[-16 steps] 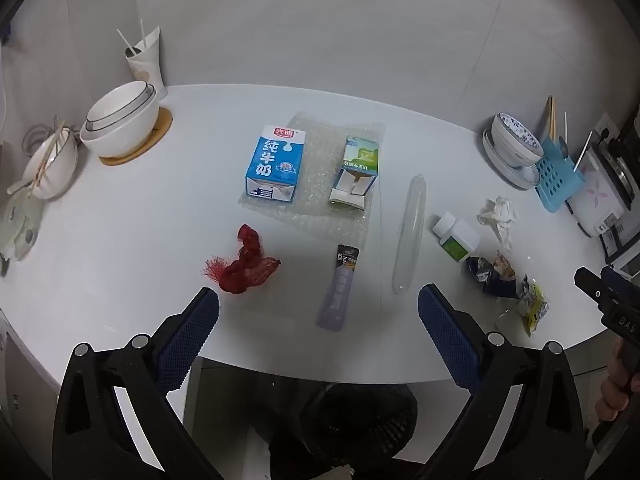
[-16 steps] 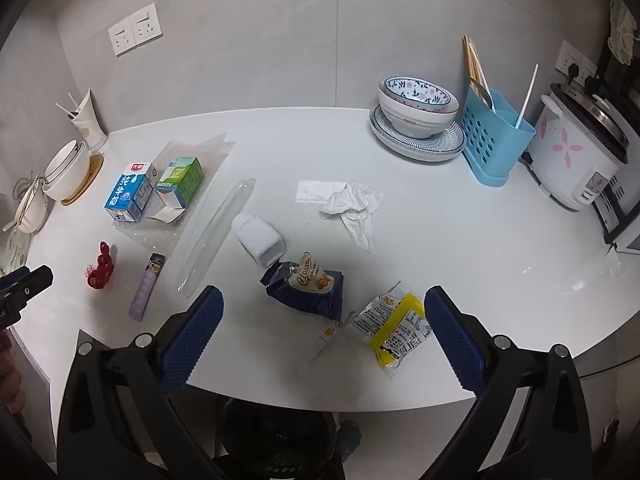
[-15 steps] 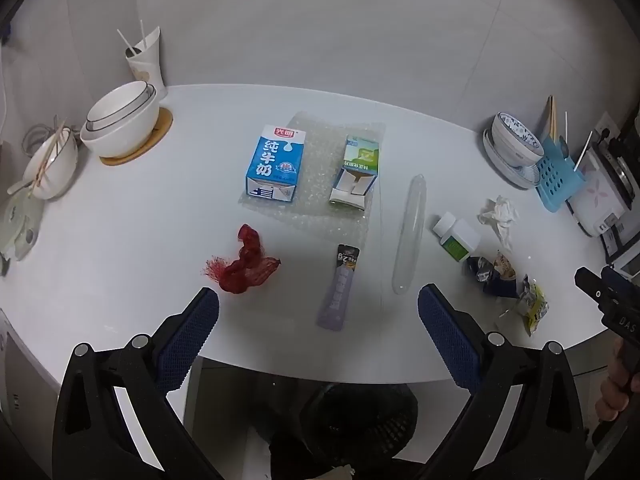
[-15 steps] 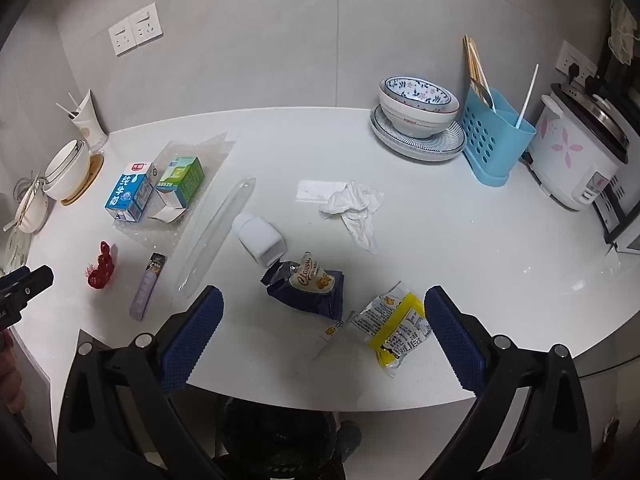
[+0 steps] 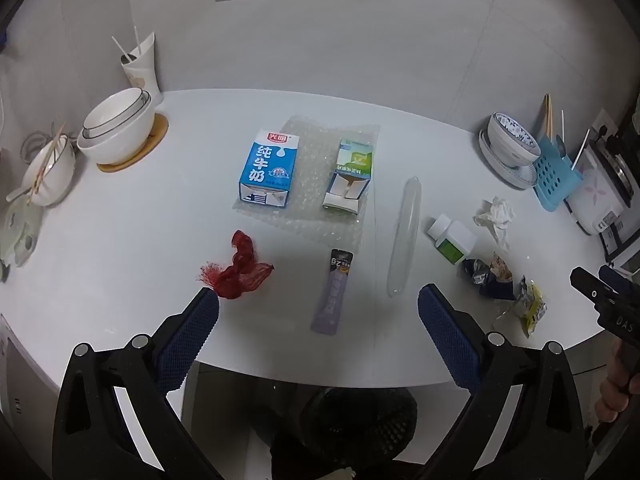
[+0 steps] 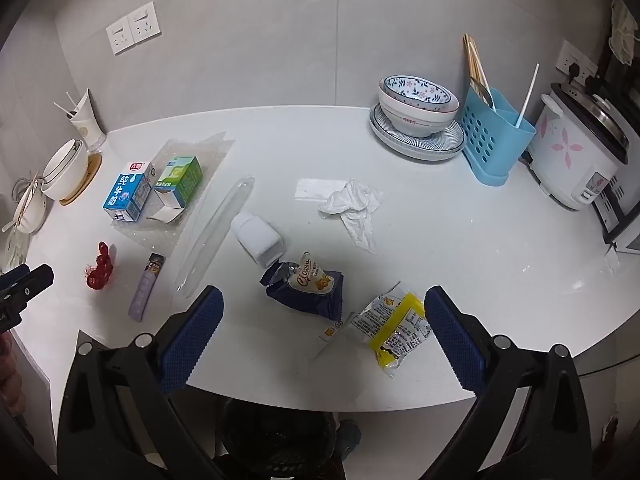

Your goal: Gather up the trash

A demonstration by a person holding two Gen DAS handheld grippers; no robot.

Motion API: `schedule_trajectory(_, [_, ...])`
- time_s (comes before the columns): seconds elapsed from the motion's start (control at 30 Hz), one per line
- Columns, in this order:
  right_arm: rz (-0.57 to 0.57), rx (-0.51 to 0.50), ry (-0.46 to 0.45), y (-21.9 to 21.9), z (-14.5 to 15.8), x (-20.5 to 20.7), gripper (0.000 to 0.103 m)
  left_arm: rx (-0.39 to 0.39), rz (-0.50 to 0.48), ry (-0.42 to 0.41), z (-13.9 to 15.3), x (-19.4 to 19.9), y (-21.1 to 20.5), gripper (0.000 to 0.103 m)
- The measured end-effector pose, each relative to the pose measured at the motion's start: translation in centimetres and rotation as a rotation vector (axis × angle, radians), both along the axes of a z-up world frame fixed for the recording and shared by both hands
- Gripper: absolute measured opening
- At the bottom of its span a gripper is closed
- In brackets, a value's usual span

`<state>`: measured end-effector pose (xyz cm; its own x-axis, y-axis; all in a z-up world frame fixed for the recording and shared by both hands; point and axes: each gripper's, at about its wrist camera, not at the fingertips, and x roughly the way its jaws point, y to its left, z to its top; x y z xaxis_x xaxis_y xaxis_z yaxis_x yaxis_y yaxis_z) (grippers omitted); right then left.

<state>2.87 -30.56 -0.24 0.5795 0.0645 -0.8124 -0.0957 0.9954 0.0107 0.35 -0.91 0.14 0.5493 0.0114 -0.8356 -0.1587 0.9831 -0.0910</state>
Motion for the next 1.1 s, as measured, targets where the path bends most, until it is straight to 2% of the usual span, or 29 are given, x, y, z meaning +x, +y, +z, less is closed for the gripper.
schedule_trajectory(0.67, [0.015,0.003,0.03,0.3,0.1,0.6,0.097,-0.019,-0.006,0.003,0.5,0.5,0.1,0.097])
schedule_trajectory(1.1, [-0.019,0.032,0.035,-0.7,0.3,0.9,0.096,-0.036,-0.004,0.011,0.2,0.9,-0.1,0.097])
